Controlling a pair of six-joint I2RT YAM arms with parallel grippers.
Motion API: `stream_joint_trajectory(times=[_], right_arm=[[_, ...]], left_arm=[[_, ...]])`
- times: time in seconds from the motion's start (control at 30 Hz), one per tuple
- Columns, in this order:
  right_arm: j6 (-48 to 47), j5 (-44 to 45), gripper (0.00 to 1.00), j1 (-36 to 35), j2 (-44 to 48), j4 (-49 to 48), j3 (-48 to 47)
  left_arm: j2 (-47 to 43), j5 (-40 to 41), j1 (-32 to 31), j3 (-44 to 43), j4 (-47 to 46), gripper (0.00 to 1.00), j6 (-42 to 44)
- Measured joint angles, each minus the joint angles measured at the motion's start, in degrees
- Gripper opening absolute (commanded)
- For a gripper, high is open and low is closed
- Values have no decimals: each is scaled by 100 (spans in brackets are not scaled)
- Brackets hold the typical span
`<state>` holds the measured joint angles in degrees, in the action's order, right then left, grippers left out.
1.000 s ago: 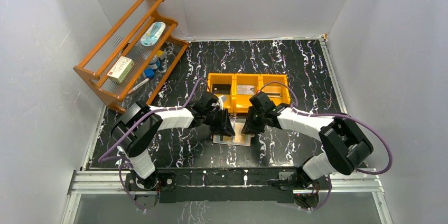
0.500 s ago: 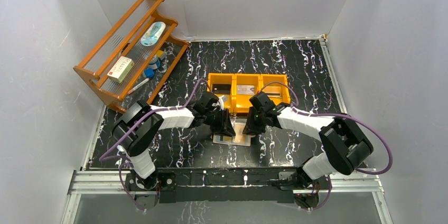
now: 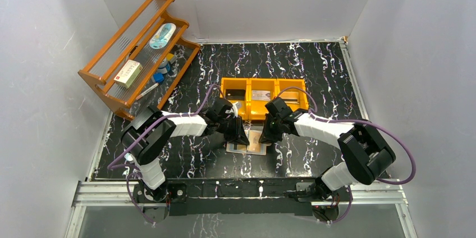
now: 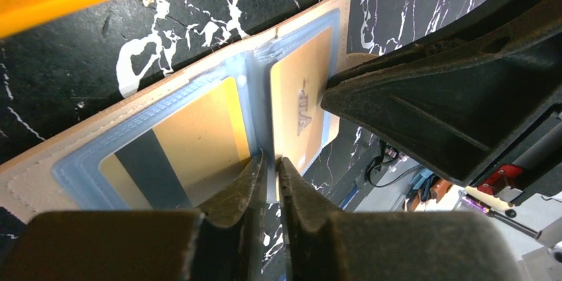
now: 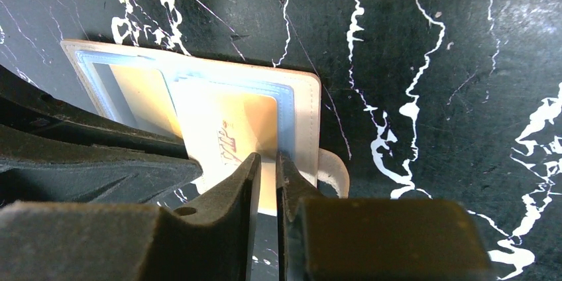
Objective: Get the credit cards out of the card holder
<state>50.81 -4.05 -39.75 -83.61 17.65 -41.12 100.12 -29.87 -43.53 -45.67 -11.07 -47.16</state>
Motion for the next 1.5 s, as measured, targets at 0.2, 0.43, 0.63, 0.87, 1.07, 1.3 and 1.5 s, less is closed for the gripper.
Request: stream_joint_trajectory(times=[0.2,0.43,0.63,0.87,1.07,1.3,1.5], right_arm=[[0,4,20,0,-2,2,-2],[4,35,18,0,-2,24,-2],[7,50,18,0,-2,33,-2],[7,50,18,-2,-2,35,-4],[7,50,18,0,-2,35,-4],[7,48,18,0,-4,33,-4],[7,44,18,0,-11,31,-7]], left_arm=[[0,4,24,52,-52,0,-81],[-7,26,24,63,-48,0,-81],[-70,83,24,103,-26,0,-57],[-275,247,31,107,214,0,28],[-289,208,31,111,166,30,28],[-33,-85,31,105,-212,28,-138],[107,-216,66,96,-313,9,-197]])
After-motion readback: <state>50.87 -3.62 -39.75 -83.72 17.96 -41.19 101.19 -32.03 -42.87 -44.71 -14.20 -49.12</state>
